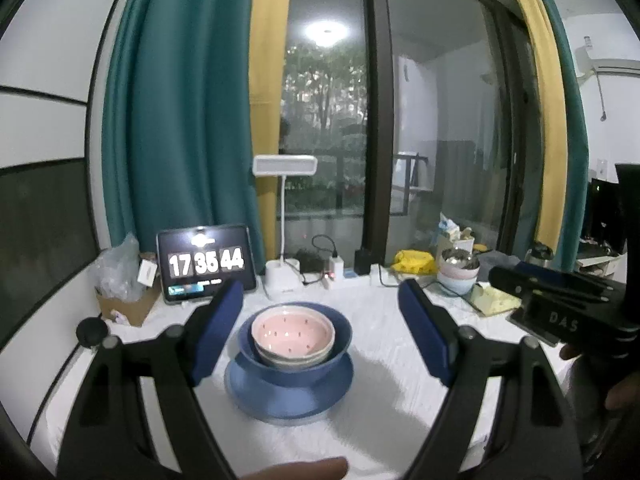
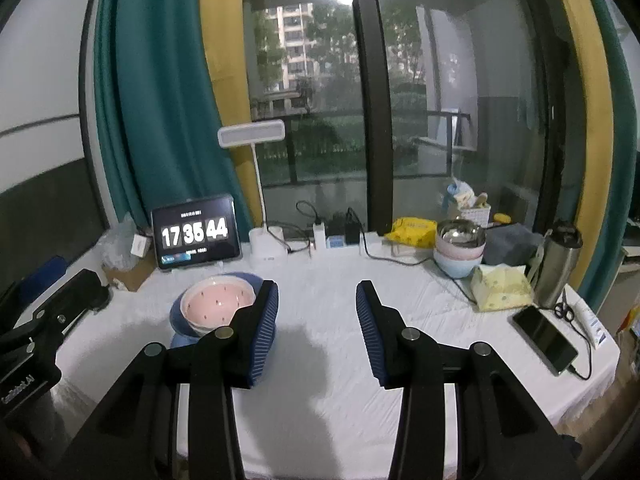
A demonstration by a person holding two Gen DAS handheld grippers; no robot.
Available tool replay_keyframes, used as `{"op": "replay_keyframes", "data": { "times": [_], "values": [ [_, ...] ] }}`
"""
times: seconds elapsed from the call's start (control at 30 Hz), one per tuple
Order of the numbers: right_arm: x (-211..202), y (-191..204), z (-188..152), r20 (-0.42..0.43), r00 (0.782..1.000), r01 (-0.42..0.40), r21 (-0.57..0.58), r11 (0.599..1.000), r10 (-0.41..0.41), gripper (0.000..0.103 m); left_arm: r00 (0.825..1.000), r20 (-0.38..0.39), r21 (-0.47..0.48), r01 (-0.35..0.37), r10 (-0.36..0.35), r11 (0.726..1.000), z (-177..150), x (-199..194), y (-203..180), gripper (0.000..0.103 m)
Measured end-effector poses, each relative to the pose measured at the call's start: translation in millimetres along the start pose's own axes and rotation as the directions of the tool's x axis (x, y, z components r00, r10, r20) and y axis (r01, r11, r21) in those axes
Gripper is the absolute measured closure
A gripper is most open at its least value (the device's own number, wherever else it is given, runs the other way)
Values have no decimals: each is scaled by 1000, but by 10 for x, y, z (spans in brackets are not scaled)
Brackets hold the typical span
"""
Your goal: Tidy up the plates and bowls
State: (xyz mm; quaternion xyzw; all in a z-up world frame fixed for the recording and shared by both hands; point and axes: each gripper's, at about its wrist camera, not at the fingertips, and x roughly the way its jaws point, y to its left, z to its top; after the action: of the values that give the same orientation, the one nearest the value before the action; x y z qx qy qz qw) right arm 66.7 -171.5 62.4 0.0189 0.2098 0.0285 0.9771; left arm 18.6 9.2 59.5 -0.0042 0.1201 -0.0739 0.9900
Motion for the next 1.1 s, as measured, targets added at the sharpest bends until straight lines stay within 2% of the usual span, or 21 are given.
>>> {"op": "replay_keyframes", "data": {
  "times": [0.17, 0.27, 0.37, 0.5, 1.1],
  "values": [
    [-191, -31, 60, 52, 999, 6, 2, 1000, -7, 60, 999, 46, -9, -14, 15, 1000, 70, -107, 1, 20],
    [-258, -42, 76, 70, 997, 11, 0, 1000, -11, 60, 998, 54, -11, -32, 32, 999, 81, -122, 10, 8],
    [-296, -44, 75, 80, 997, 14, -6, 1000, -14, 59, 998, 52, -10, -46, 47, 999, 76, -117, 21, 7],
    [-319, -41, 68, 85, 996, 5, -8, 1000, -4, 48, 997, 45, -9, -57, 58, 998, 69, -114, 26, 6],
    [-298, 34, 71, 73, 997, -1, -17, 1000, 3, 47, 997, 23, -14, -75, 75, 997, 37, -111, 75, 6]
  ]
}}
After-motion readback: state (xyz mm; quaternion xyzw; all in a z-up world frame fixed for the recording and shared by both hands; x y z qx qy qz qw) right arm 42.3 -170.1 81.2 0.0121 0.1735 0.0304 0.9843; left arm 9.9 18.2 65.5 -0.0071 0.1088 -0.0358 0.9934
